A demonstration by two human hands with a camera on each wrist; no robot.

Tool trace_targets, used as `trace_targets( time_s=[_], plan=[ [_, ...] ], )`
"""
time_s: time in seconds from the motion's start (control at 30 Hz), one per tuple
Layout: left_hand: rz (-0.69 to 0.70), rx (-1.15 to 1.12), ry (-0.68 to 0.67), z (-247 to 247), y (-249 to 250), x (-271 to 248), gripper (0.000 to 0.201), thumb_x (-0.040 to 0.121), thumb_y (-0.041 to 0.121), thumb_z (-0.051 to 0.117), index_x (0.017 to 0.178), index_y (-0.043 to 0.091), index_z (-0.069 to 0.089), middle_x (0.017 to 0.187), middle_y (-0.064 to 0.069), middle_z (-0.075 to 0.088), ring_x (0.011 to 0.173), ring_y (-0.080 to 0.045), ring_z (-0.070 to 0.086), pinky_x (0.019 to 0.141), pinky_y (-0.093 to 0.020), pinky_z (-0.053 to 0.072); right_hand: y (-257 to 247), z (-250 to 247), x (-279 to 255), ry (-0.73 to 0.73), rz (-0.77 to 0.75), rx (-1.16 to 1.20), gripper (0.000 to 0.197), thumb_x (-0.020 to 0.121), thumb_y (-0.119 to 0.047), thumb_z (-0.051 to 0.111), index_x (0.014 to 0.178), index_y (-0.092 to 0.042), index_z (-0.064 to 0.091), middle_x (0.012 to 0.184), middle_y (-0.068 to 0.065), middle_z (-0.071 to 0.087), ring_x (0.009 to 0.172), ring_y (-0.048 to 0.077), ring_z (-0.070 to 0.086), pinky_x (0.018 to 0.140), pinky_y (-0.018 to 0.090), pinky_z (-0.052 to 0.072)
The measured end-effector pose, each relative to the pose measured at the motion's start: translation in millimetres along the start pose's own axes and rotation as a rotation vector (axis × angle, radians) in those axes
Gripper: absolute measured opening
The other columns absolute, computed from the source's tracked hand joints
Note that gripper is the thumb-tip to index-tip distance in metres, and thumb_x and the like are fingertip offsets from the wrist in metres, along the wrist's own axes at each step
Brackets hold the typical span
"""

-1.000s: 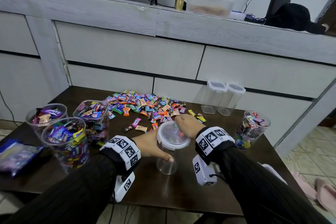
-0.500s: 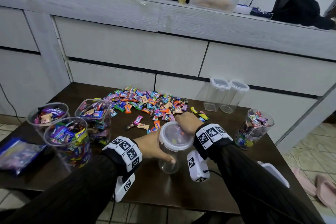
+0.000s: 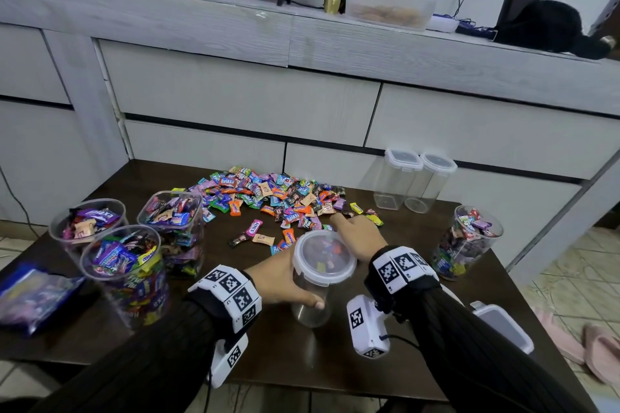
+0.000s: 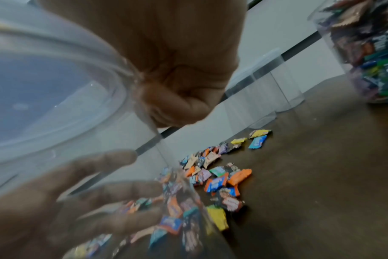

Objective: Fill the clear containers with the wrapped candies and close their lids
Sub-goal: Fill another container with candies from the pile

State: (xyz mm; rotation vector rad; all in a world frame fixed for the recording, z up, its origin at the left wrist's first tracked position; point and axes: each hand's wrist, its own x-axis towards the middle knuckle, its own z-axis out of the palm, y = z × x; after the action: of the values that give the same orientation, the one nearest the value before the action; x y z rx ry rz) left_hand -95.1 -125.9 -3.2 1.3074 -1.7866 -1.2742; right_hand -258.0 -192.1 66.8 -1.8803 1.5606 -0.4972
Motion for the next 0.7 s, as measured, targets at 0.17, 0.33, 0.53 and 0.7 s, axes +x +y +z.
trace_targets(
  time_s=[0.17, 0.33, 0.53, 0.7],
  plan=[
    [0.007, 0.009, 0.022, 3, 0, 0, 0.092, 0.063, 0.021, 0.091, 0.138, 0.029, 0.04, 0.13, 0.019, 0.055, 0.122, 0.012, 0.046, 0.098, -0.003, 0.034, 10, 1, -3, 0.141, -0.057, 0.014, 0.053, 0.093, -0.023, 0.045, 0.042, -0.014, 0.033, 0.046, 0.003, 0.034, 0.047, 0.017, 0.033, 0.046, 0.021, 0.029],
    [0.034, 0.071, 0.005, 0, 8, -8, 0.094, 0.062, 0.028, 0.092, 0.135, 0.037, 0.034, 0.131, 0.026, 0.048, 0.121, 0.019, 0.042, 0.098, -0.001, 0.032, 2, -5, -2, 0.133, -0.217, -0.225, 0.058, 0.098, -0.039, 0.041, 0.045, -0.015, 0.036, 0.045, 0.001, 0.038, 0.046, 0.014, 0.038, 0.049, 0.028, 0.026],
    [0.078, 0.031, -0.006, -11, 20, -17, 0.098, 0.058, 0.012, 0.093, 0.138, 0.027, 0.038, 0.134, 0.007, 0.055, 0.126, -0.003, 0.049, 0.109, -0.025, 0.037, -13, -6, -4, 0.048, -0.414, -0.206, 0.053, 0.101, -0.038, 0.037, 0.052, -0.019, 0.033, 0.051, -0.002, 0.036, 0.05, 0.012, 0.034, 0.049, 0.027, 0.024],
    [0.1, -0.098, 0.103, 4, 14, -18, 0.093, 0.058, 0.001, 0.091, 0.132, 0.029, 0.041, 0.13, 0.009, 0.057, 0.123, 0.002, 0.052, 0.104, -0.017, 0.04, -15, -20, -4, -0.14, -0.376, -0.175, 0.03, 0.096, -0.036, 0.05, 0.082, -0.011, 0.061, 0.079, 0.002, 0.059, 0.076, 0.016, 0.052, 0.06, 0.023, 0.035]
  ],
)
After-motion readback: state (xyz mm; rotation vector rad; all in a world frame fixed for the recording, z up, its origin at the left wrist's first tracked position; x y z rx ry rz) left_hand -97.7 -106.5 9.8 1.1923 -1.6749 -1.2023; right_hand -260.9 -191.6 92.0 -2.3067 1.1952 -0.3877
